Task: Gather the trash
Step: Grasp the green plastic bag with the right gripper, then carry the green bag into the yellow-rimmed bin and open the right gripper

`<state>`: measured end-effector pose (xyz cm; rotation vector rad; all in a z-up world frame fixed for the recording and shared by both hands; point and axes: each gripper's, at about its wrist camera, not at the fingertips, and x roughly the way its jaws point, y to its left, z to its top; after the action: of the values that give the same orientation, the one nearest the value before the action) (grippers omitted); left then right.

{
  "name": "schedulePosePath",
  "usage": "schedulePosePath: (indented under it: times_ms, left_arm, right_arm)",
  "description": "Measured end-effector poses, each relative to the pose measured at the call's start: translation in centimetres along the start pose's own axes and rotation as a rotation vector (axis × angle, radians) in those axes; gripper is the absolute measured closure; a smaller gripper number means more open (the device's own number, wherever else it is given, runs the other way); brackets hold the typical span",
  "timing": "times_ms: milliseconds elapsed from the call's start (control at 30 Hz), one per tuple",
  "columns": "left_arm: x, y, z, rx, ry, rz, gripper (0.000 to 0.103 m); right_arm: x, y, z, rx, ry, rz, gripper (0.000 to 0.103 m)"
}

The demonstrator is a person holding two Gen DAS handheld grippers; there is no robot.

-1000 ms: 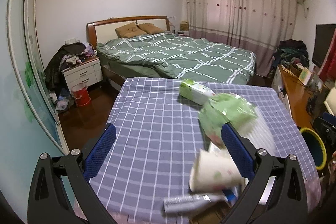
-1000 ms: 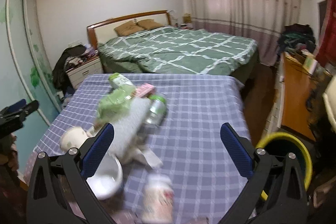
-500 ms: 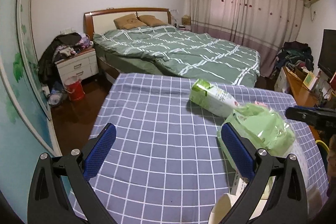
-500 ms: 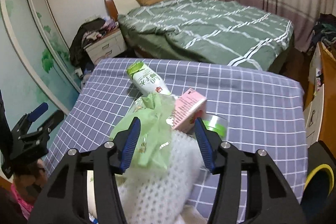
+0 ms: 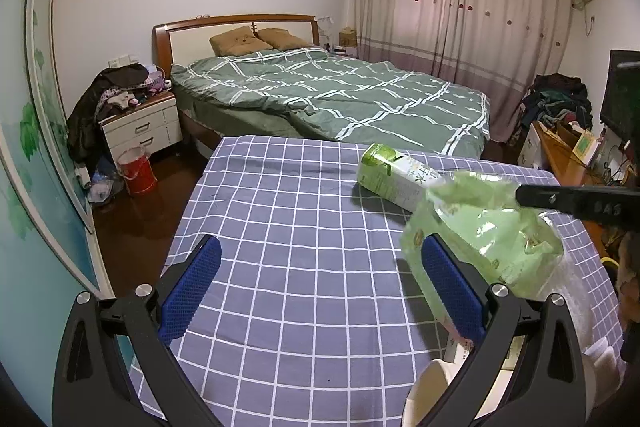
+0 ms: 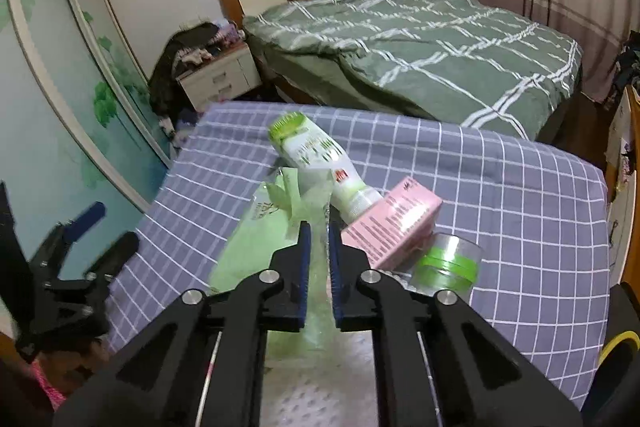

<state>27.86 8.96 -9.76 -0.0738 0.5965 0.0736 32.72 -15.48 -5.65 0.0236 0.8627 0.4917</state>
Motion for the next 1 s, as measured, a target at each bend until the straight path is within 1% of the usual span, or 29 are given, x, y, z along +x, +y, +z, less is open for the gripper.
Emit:
schedulePosePath:
  times_ms: [33, 100, 233, 367, 533, 633, 733, 867, 933, 1000]
  left_arm:
    - [0.0, 0.0, 0.0, -0.001, -0.002, 0.0, 0.004]
    - [-0.2, 0.0, 0.0, -0.002, -0.006, -0.002, 0.004]
    - [-0.6, 0.2, -0.1, -0.007, -0.011, -0.011, 0.004]
    - [-0.7, 0.2, -0.2, -0.006, -0.004, -0.023, 0.004]
    - [-1.0, -0.2, -0.3, 0.007, -0.012, -0.031, 0.004]
    - [-1.2, -0.5, -0.3, 0.015, -0.016, -0.035, 0.004]
    - [-1.4, -0.7, -0.4, 0.023, -0.017, -0.038, 0.004]
    - [-1.6, -1.4, -0.5, 0.048, -0.023, -0.049, 0.004]
    - [-1.8, -2.0, -0.5, 0.064, -0.027, -0.055, 0.004]
    - [-2.2, -2.3, -0.6, 0.068, -0.025, -0.071, 0.004]
  right_arm:
    - [-0.7, 0.2, 0.2, 0.003, -0.019, 0.01, 0.102]
    - [-1.7, 0.5, 0.5, 0.005, -0.05, 0.026, 0.102]
    - [-5.0, 0.9, 1.1, 0.005, -0.137, 0.04, 0.102]
    - [-8.7, 0.2, 1.2, 0.016, -0.226, 0.014, 0.102]
    - [-13.2, -3.3, 0.4, 0.073, -0.299, -0.052, 0.102]
    - [-16.0, -6.4, -1.3, 0.131, -0.333, -0.117, 0.102]
    - [-18.5, -10.3, -3.8, 0.204, -0.352, -0.217, 0.102]
    - [-21.2, -16.4, -8.1, 0.338, -0.343, -0.375, 0.102]
    - [-22.1, -18.8, -9.8, 0.391, -0.339, -0.435, 0.102]
    - [-22.9, -21.4, -12.0, 0.45, -0.333, -0.516, 0.102]
